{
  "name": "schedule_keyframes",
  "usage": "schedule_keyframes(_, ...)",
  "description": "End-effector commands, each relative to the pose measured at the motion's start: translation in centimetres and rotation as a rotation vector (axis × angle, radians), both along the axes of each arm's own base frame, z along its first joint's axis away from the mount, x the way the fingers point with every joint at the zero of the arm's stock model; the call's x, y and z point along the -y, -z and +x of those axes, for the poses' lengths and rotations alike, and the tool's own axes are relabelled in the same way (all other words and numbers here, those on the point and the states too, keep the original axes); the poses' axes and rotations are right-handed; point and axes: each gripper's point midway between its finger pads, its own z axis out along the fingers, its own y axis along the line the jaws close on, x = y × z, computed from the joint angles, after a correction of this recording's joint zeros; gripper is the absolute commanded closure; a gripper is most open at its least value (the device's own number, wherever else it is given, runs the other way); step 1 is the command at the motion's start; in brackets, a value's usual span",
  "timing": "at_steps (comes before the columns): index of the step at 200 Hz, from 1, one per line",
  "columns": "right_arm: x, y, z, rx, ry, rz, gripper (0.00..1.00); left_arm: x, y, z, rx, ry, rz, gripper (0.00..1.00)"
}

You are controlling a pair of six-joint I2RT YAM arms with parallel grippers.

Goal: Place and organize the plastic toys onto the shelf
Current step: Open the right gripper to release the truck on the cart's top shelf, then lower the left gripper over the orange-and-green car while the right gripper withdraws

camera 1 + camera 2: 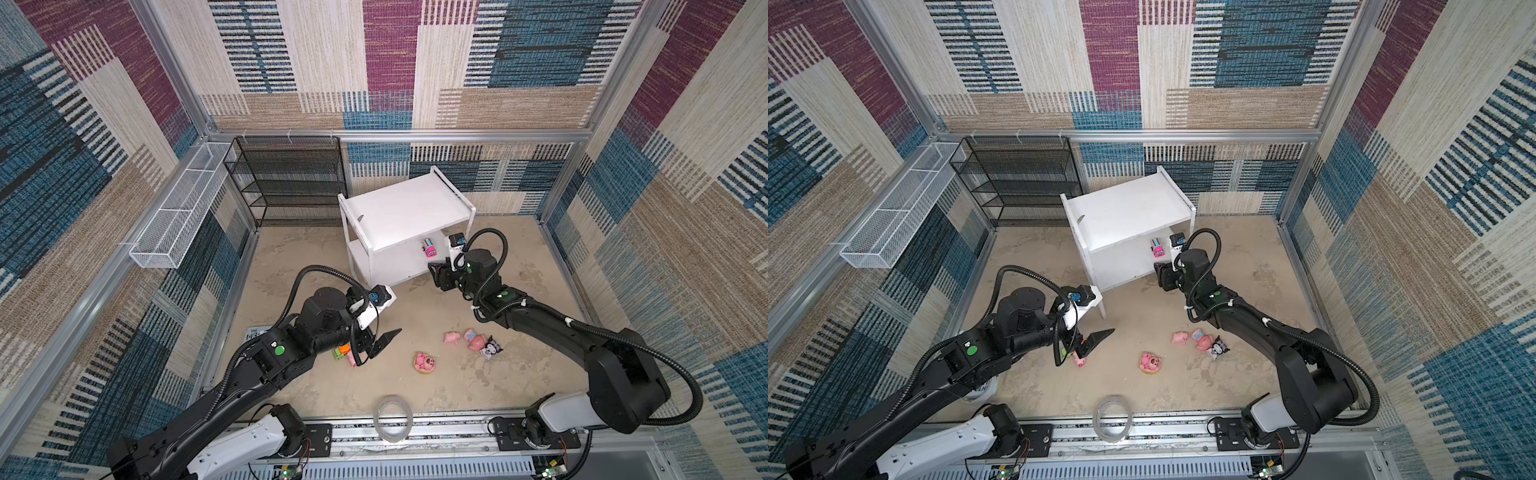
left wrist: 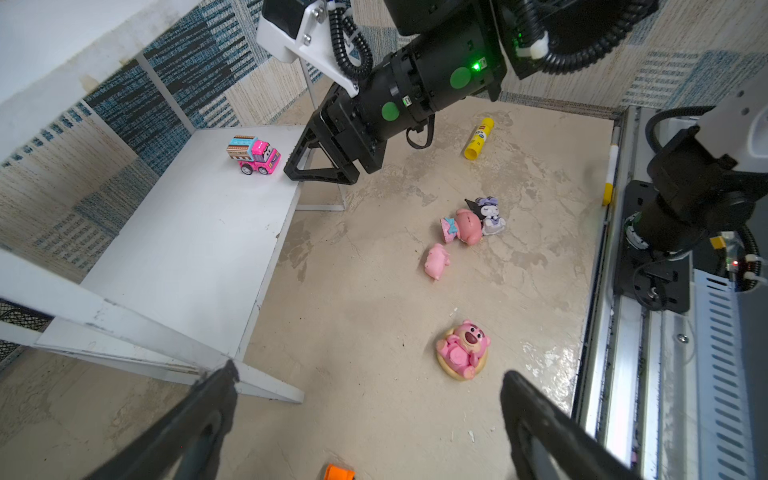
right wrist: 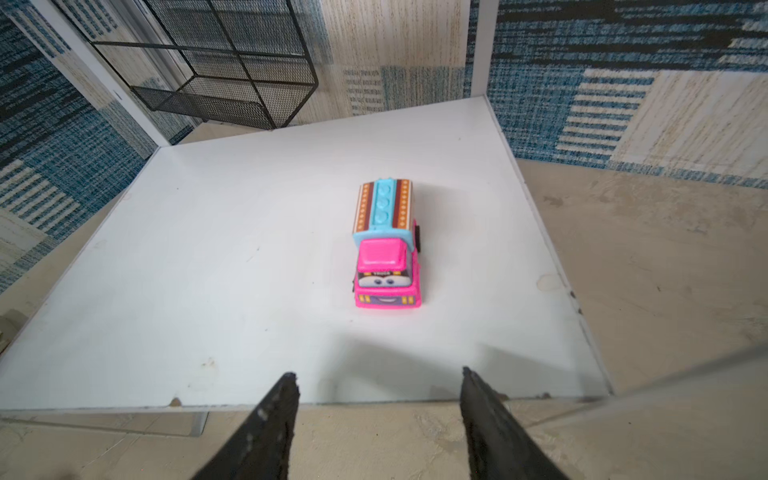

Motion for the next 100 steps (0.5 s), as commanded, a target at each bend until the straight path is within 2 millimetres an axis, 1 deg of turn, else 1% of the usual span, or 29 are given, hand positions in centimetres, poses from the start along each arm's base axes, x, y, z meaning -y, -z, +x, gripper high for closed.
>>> schedule_keyframes(1,-0.4,-1.1,-1.2,0.054,-0.064,0.011,0.34,0.0,-0.5,0.2,-0.017,-0.024,-0.022,0.01)
schedule_keyframes(33,-0.1,-1.6,-4.5,0.093,-0.147,0.015,0.23,-1.4,1.1,0.4,-0.122,-0.136,-0.005,0.01)
schedule_keyframes(56,0.0,-1.1,-6.7,0.077,-0.198,0.02,0.15,-2.6,2.8,0.1,-0.232,-0.22,0.006,0.01)
schedule_keyframes(59,0.0,-1.1,-6.9,0.077,-0.205,0.022,0.11,-2.8,3.2,0.0,-0.249,-0.235,0.011,0.01)
schedule_keyframes(62,0.1,-1.0,-7.2,0.074,-0.21,0.022,0.02,-3.0,3.4,0.0,-0.263,-0.252,0.011,0.01)
schedule_keyframes(64,0.1,-1.0,-7.3,0.074,-0.212,0.023,0.0,-3.1,3.6,0.0,-0.273,-0.263,0.013,0.01)
schedule_keyframes(83,0.2,-0.5,-8.7,0.059,-0.233,0.032,0.0,-4.4,6.1,-0.1,-0.376,-0.379,0.049,0.01)
schedule_keyframes(100,0.2,-0.5,-9.9,0.063,-0.252,0.054,0.0,-5.6,8.3,-0.3,-0.457,-0.479,0.064,0.01)
